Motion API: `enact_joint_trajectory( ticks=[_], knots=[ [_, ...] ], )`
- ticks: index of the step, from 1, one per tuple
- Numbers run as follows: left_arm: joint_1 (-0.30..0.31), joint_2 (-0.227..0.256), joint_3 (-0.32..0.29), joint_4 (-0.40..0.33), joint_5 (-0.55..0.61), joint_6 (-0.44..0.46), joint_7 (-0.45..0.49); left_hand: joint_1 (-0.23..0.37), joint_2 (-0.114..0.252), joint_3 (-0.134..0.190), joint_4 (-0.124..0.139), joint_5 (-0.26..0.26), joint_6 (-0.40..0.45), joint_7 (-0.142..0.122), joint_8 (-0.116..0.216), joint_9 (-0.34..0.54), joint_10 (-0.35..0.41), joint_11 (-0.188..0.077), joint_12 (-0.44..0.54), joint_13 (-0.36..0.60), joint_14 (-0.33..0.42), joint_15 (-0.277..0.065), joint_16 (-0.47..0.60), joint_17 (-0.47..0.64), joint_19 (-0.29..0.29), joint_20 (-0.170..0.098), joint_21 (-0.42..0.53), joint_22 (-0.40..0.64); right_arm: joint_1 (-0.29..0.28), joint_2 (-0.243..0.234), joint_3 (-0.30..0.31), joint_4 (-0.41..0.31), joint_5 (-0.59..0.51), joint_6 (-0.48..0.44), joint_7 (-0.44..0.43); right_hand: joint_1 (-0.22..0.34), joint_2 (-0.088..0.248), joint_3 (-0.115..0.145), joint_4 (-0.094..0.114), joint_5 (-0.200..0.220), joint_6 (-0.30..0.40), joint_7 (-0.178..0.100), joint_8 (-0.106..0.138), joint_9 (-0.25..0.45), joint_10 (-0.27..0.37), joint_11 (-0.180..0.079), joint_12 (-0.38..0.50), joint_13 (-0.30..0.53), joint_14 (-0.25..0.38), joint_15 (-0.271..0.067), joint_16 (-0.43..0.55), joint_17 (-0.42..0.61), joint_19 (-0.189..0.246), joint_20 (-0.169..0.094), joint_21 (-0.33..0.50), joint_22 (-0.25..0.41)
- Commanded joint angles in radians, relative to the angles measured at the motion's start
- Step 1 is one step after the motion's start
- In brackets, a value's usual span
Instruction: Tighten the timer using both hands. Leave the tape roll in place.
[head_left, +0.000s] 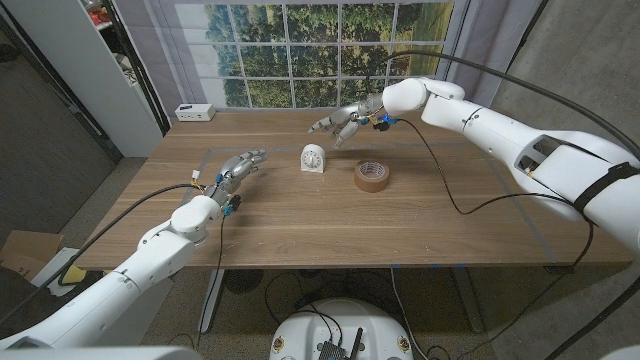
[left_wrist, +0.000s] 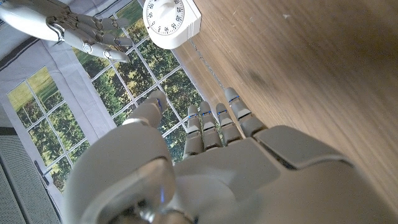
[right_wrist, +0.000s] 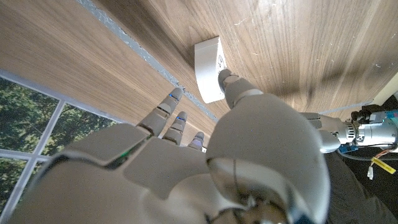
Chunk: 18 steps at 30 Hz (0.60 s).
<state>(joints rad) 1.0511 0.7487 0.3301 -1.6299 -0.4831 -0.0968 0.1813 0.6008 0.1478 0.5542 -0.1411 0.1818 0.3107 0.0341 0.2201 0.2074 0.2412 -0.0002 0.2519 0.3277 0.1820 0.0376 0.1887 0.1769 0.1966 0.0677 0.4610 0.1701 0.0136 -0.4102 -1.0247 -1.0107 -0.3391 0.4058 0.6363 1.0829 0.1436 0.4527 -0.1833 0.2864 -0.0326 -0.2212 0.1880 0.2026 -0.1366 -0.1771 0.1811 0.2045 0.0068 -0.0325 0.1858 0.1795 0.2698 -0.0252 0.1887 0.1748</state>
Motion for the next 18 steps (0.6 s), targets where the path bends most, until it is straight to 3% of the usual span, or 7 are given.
enact_joint_trajectory(
  ticks=[1, 13, 18],
  knots=[
    [0.009, 0.006, -0.001, -0.027, 0.026, 0.019, 0.030, 0.012, 0.000, 0.000, -0.005, 0.006, 0.011, -0.004, 0.001, 0.002, 0.006, -0.003, 0.005, 0.005, 0.002, -0.008, 0.007, 0.003, 0.005, 0.005, -0.002, 0.006, 0.081, 0.112, -0.089, 0.182, -0.113, 0.106, -0.071, 0.023, 0.000, 0.007, -0.001, 0.011, -0.011, -0.003, 0.000, 0.004, -0.010, -0.005, 0.004, 0.003, -0.008, -0.107, -0.001, 0.003, -0.008, -0.005, 0.003, 0.002],
    [0.019, 0.002, -0.007, -0.039, 0.027, 0.027, 0.044, 0.015, 0.001, -0.005, -0.008, 0.007, 0.012, -0.005, 0.000, 0.003, 0.008, -0.004, 0.007, 0.008, 0.002, -0.008, 0.007, 0.004, 0.006, 0.006, -0.007, 0.006, 0.161, 0.268, -0.197, 0.465, -0.166, 0.208, -0.176, 0.048, -0.003, 0.003, 0.004, 0.015, -0.028, -0.003, 0.004, 0.006, -0.024, -0.005, 0.008, 0.005, -0.017, -0.091, 0.001, 0.004, -0.019, -0.004, 0.004, 0.003],
    [0.025, 0.002, -0.010, -0.044, 0.026, 0.035, 0.054, 0.017, 0.002, -0.007, -0.008, 0.007, 0.012, -0.002, -0.001, 0.004, 0.008, -0.004, 0.008, 0.010, 0.002, -0.007, 0.008, 0.004, 0.007, 0.005, -0.009, 0.006, 0.185, 0.319, -0.245, 0.546, -0.177, 0.225, -0.222, 0.052, -0.004, 0.001, 0.005, 0.015, -0.032, -0.003, 0.005, 0.007, -0.026, -0.006, 0.009, 0.006, -0.020, -0.091, 0.002, 0.006, -0.023, -0.006, 0.004, 0.003]
  ],
)
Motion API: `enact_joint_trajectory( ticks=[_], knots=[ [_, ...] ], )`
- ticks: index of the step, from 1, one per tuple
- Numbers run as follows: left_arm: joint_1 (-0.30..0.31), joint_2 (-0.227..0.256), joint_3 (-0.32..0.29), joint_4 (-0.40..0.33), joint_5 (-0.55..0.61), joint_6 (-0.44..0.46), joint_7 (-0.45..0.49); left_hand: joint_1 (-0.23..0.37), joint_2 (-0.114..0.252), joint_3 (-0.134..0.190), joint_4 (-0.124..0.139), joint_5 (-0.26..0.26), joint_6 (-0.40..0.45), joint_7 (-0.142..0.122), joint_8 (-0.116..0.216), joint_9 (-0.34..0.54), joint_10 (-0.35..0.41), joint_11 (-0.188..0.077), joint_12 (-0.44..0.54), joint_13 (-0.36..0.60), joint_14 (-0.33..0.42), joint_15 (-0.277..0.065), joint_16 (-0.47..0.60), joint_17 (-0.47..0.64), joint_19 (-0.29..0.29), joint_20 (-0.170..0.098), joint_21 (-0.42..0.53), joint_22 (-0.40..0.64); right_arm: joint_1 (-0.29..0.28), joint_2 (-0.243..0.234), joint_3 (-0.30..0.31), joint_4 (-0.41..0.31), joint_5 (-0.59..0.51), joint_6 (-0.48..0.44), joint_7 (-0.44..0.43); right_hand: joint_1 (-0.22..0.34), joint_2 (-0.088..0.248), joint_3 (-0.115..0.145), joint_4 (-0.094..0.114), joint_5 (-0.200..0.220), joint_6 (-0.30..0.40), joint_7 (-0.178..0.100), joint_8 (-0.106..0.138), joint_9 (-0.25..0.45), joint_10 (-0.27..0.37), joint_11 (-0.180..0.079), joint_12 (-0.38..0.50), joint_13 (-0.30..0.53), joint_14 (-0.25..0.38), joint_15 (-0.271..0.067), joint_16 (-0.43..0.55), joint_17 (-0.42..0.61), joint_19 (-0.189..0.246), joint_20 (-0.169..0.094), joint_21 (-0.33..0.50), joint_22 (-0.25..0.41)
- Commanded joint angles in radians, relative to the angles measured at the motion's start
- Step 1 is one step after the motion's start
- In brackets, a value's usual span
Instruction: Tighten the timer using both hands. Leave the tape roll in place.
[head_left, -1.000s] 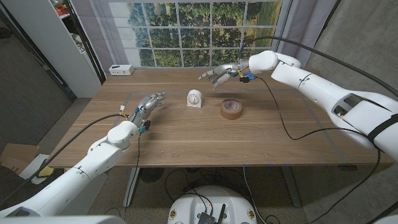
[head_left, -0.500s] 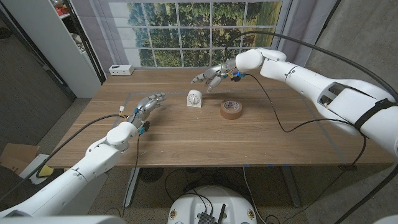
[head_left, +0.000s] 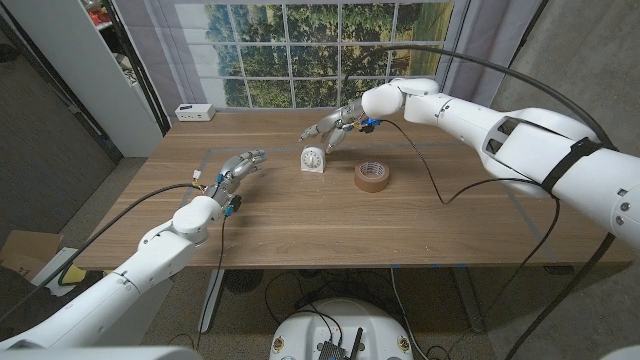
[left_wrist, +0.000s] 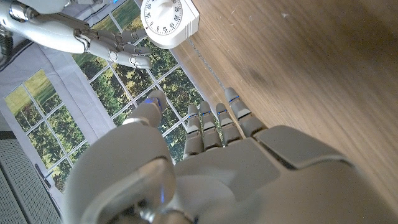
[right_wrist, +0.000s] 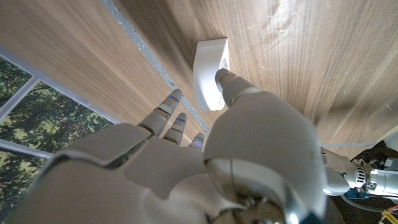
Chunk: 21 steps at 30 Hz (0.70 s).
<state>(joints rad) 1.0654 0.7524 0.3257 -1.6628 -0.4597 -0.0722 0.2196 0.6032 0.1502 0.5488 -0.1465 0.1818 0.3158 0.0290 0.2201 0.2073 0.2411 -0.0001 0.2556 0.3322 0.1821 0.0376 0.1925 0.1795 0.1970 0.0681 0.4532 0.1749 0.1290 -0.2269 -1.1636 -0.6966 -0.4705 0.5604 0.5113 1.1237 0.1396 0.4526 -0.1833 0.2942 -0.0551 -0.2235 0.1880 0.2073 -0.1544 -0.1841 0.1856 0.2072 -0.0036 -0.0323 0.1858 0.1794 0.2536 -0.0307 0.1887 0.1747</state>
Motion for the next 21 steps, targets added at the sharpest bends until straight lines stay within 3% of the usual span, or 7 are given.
enact_joint_trajectory(
  ticks=[1, 12, 21],
  knots=[
    [0.014, -0.003, -0.008, -0.012, 0.002, 0.008, 0.019, 0.015, 0.000, -0.002, -0.003, 0.007, 0.007, 0.003, -0.001, 0.004, 0.009, -0.004, 0.005, 0.005, 0.003, -0.007, 0.004, 0.001, 0.007, 0.005, -0.001, 0.001, 0.074, 0.145, -0.116, 0.243, -0.048, 0.069, -0.103, 0.012, 0.000, 0.000, 0.005, 0.007, -0.010, -0.001, 0.005, 0.003, -0.009, 0.001, 0.005, 0.003, -0.011, -0.091, 0.002, 0.006, -0.008, -0.001, 0.004, 0.004],
    [0.048, -0.007, -0.028, -0.026, -0.003, -0.002, 0.048, 0.017, 0.003, -0.007, -0.004, 0.007, 0.009, 0.004, -0.001, 0.005, 0.012, -0.006, 0.007, 0.008, 0.004, -0.007, 0.005, 0.002, 0.008, 0.006, -0.005, 0.002, 0.099, 0.206, -0.219, 0.312, -0.064, 0.012, -0.135, 0.030, 0.002, -0.006, 0.008, 0.007, -0.026, -0.001, 0.006, 0.005, -0.028, 0.000, 0.005, 0.006, -0.022, -0.061, 0.005, 0.010, -0.021, 0.004, 0.005, 0.005],
    [0.061, -0.007, -0.037, -0.025, -0.006, -0.013, 0.049, 0.020, 0.004, -0.010, -0.005, 0.008, 0.011, 0.004, -0.001, 0.006, 0.015, -0.003, 0.009, 0.011, 0.006, -0.009, 0.006, 0.002, 0.010, 0.007, -0.008, 0.002, 0.101, 0.233, -0.291, 0.329, -0.061, -0.075, -0.168, 0.042, 0.004, -0.008, 0.009, 0.007, -0.036, -0.001, 0.007, 0.006, -0.030, -0.009, 0.009, 0.008, -0.027, -0.067, 0.007, 0.013, -0.028, 0.005, 0.006, 0.006]
  ],
)
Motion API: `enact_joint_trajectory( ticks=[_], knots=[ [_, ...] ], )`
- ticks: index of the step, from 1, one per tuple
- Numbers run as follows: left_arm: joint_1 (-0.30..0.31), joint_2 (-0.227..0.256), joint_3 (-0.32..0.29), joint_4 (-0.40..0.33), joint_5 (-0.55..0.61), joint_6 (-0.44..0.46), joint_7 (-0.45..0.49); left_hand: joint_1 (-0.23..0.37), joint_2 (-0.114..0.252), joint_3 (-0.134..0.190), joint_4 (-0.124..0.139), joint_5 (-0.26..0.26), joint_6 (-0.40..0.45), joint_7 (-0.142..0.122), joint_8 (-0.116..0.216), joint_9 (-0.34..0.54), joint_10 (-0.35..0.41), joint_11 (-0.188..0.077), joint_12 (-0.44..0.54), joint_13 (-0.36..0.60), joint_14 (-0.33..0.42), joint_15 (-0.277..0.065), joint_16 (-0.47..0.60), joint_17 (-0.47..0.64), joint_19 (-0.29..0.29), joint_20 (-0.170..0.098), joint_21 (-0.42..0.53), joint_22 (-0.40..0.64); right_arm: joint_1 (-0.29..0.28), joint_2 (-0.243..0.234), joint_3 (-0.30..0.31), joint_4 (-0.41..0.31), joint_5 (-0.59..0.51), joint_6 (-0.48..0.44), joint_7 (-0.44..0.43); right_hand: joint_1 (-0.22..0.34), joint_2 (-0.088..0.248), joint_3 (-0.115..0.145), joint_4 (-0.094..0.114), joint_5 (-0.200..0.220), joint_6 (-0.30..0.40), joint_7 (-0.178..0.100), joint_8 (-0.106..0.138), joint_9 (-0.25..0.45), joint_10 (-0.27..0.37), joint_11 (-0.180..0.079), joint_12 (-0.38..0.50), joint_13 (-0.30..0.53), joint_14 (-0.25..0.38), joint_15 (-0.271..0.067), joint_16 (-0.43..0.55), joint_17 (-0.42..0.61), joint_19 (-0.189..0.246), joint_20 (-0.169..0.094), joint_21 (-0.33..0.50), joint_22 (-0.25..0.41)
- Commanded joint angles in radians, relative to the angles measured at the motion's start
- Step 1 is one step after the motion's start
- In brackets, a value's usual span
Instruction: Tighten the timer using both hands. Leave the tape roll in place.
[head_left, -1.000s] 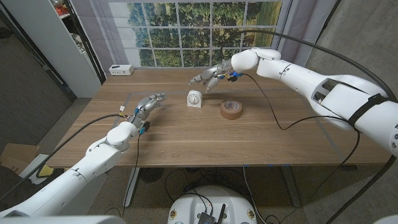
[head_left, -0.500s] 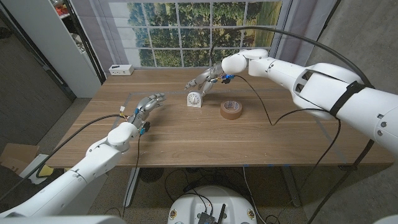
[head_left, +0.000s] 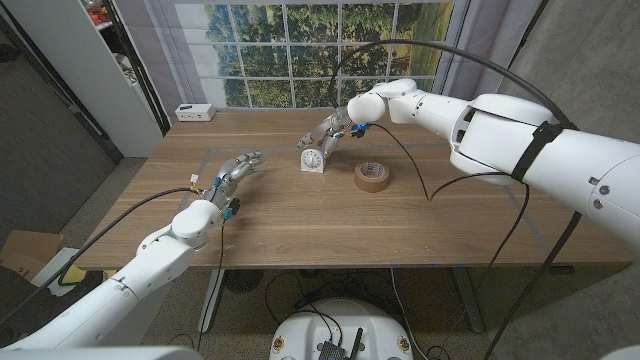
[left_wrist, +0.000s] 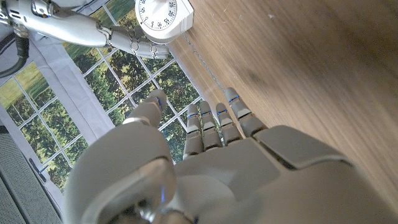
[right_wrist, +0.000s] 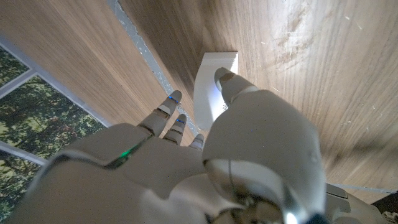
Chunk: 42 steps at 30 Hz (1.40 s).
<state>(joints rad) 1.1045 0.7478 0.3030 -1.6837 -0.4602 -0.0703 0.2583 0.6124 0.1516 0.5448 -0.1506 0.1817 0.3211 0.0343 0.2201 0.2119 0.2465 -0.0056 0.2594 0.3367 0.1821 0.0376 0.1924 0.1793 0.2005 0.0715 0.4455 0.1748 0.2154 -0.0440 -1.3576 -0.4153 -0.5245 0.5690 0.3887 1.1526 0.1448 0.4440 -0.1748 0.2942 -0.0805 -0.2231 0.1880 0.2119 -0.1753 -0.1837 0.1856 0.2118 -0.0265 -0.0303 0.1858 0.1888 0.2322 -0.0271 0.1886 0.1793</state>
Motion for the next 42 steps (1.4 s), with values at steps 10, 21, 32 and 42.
enact_joint_trajectory(
  ticks=[10, 21, 32, 42],
  knots=[
    [0.043, 0.005, -0.026, -0.019, -0.010, -0.004, 0.022, 0.015, 0.004, -0.011, -0.002, 0.008, 0.006, -0.001, -0.002, 0.002, 0.009, 0.003, 0.006, 0.009, 0.006, -0.008, 0.006, 0.002, 0.008, 0.004, -0.005, 0.002, 0.025, 0.031, -0.113, 0.038, 0.040, 0.012, 0.014, 0.030, 0.001, -0.006, 0.003, 0.006, -0.008, 0.000, 0.013, 0.001, 0.018, -0.023, 0.024, 0.007, 0.017, -0.086, 0.021, 0.008, 0.001, -0.004, 0.014, 0.002],
    [0.036, -0.005, -0.018, -0.017, -0.007, 0.002, 0.024, 0.018, 0.005, -0.015, -0.003, 0.009, 0.006, 0.000, -0.002, 0.003, 0.009, 0.000, 0.007, 0.012, 0.007, -0.008, 0.006, 0.002, 0.010, 0.005, -0.009, 0.002, 0.029, 0.021, -0.092, 0.026, 0.043, 0.091, 0.046, 0.036, 0.000, -0.012, 0.005, 0.005, -0.008, 0.000, 0.015, 0.000, 0.022, -0.022, 0.027, 0.009, 0.030, -0.085, 0.028, 0.011, 0.005, -0.001, 0.017, 0.002],
    [0.025, -0.010, -0.007, -0.024, 0.001, 0.015, 0.028, 0.022, 0.007, -0.018, -0.003, 0.010, 0.007, 0.000, -0.003, 0.004, 0.012, 0.002, 0.009, 0.015, 0.008, -0.009, 0.007, 0.002, 0.011, 0.006, -0.013, 0.003, 0.004, 0.023, -0.120, 0.049, 0.015, 0.004, -0.047, 0.056, 0.022, -0.033, 0.018, 0.002, 0.055, 0.000, 0.043, 0.008, 0.095, -0.028, 0.058, 0.026, 0.108, -0.177, 0.072, 0.036, 0.042, -0.032, 0.034, 0.004],
    [0.016, -0.002, -0.004, -0.043, 0.001, 0.046, 0.028, 0.024, 0.009, -0.021, -0.002, 0.010, 0.006, -0.002, -0.003, 0.005, 0.011, 0.003, 0.009, 0.017, 0.010, -0.009, 0.007, 0.003, 0.013, 0.007, -0.016, 0.003, -0.005, 0.005, -0.146, 0.052, 0.028, -0.016, -0.099, 0.126, 0.034, -0.059, 0.019, -0.002, 0.205, 0.000, 0.083, 0.021, 0.244, -0.027, 0.115, 0.067, 0.195, -0.195, 0.147, 0.096, 0.089, -0.060, 0.052, 0.008]
  ],
)
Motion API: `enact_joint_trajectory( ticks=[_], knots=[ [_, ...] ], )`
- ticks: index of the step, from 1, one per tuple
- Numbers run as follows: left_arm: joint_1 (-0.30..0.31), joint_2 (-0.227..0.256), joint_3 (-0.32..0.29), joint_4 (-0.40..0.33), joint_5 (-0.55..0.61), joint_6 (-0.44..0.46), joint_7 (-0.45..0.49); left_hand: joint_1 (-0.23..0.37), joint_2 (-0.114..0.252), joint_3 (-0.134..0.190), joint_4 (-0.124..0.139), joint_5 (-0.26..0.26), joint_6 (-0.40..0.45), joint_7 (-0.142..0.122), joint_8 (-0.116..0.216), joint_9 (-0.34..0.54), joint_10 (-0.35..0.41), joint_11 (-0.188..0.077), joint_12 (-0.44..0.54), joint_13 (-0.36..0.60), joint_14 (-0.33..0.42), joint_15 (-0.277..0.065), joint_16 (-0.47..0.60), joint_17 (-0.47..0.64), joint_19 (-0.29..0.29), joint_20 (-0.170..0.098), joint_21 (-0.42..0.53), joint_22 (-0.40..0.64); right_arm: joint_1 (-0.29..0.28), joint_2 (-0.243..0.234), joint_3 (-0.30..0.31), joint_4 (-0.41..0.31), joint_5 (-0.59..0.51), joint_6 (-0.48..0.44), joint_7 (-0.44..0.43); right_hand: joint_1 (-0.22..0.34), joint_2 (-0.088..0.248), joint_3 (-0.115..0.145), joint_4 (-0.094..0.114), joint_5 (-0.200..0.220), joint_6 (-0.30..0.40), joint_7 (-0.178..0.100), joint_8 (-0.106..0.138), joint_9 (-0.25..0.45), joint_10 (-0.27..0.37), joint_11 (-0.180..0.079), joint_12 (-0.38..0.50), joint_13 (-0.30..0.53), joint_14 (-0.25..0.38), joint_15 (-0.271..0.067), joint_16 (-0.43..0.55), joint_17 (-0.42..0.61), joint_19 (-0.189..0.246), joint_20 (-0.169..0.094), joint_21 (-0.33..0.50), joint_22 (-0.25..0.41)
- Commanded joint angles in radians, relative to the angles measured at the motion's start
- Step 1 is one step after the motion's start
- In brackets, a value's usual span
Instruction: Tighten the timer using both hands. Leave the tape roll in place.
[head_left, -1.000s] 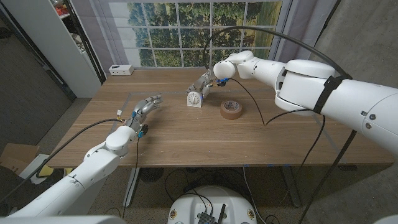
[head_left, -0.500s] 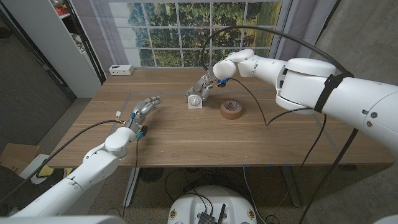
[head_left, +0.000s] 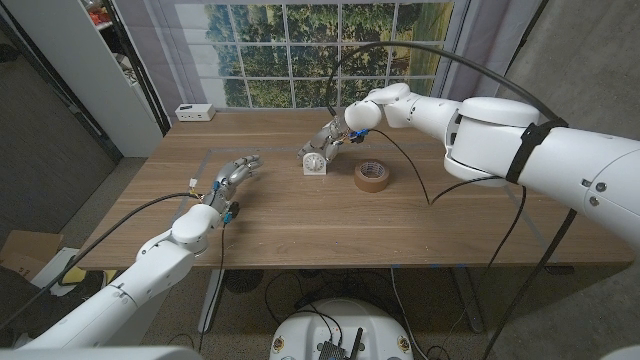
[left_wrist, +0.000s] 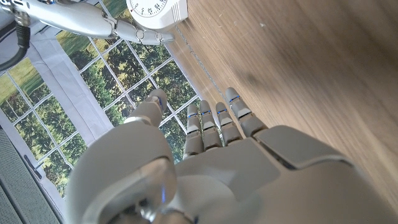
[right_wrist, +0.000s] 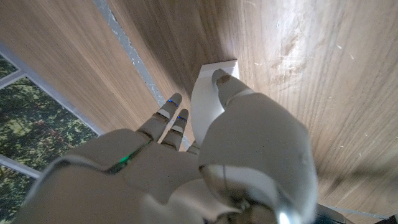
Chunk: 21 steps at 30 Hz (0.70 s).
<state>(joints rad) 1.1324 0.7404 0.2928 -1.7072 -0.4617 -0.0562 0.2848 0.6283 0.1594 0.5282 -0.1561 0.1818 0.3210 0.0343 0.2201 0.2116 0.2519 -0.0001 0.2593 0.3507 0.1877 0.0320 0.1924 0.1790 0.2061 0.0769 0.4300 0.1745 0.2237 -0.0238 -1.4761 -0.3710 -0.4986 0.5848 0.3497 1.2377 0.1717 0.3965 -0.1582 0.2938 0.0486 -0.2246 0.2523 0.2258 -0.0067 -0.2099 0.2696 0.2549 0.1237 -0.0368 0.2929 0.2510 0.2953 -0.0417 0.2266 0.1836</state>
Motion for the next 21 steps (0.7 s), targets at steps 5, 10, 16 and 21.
enact_joint_trajectory(
  ticks=[5, 10, 16, 21],
  knots=[
    [-0.022, 0.011, 0.011, -0.017, 0.008, 0.026, -0.014, 0.010, 0.001, -0.006, 0.003, 0.010, 0.005, -0.003, -0.004, 0.005, 0.007, -0.004, 0.010, 0.004, 0.005, -0.003, 0.007, 0.003, 0.008, 0.002, -0.002, 0.003, -0.007, -0.031, -0.017, 0.005, 0.027, 0.023, -0.042, 0.084, 0.009, -0.038, 0.011, 0.000, 0.183, 0.002, 0.036, 0.016, 0.176, 0.003, 0.072, 0.069, 0.128, -0.194, 0.116, 0.095, 0.073, -0.065, 0.037, 0.006],
    [-0.024, 0.015, 0.011, -0.016, 0.012, 0.016, -0.020, 0.011, 0.000, -0.007, 0.003, 0.010, 0.003, -0.004, -0.005, 0.005, 0.007, -0.004, 0.010, 0.005, 0.006, -0.004, 0.008, 0.003, 0.008, 0.003, -0.004, 0.003, -0.001, -0.043, 0.004, 0.002, 0.052, 0.062, -0.006, 0.106, 0.006, -0.069, 0.016, -0.009, 0.282, 0.002, 0.058, 0.034, 0.243, 0.008, 0.108, 0.122, 0.180, -0.197, 0.174, 0.154, 0.102, -0.068, 0.058, 0.010],
    [-0.021, 0.017, 0.006, -0.014, 0.014, 0.006, -0.020, 0.011, 0.001, -0.008, 0.004, 0.010, 0.003, -0.005, -0.005, 0.006, 0.008, -0.005, 0.011, 0.006, 0.008, -0.003, 0.008, 0.003, 0.009, 0.003, -0.005, 0.003, -0.005, -0.051, 0.042, -0.001, 0.088, 0.056, 0.028, 0.106, 0.005, -0.088, 0.019, -0.016, 0.339, 0.004, 0.075, 0.051, 0.274, 0.009, 0.131, 0.155, 0.219, -0.199, 0.207, 0.189, 0.133, -0.066, 0.079, 0.012],
    [-0.021, 0.013, 0.006, -0.003, 0.014, -0.011, -0.026, 0.009, 0.000, -0.009, 0.006, 0.010, 0.003, -0.004, -0.005, 0.006, 0.008, -0.005, 0.011, 0.007, 0.009, -0.002, 0.008, 0.003, 0.009, 0.004, -0.006, 0.003, -0.015, -0.054, 0.075, -0.001, 0.125, 0.028, 0.059, 0.098, 0.006, -0.098, 0.027, -0.018, 0.368, 0.004, 0.084, 0.061, 0.287, 0.010, 0.142, 0.172, 0.252, -0.196, 0.229, 0.210, 0.154, -0.062, 0.094, 0.014]
  ],
)
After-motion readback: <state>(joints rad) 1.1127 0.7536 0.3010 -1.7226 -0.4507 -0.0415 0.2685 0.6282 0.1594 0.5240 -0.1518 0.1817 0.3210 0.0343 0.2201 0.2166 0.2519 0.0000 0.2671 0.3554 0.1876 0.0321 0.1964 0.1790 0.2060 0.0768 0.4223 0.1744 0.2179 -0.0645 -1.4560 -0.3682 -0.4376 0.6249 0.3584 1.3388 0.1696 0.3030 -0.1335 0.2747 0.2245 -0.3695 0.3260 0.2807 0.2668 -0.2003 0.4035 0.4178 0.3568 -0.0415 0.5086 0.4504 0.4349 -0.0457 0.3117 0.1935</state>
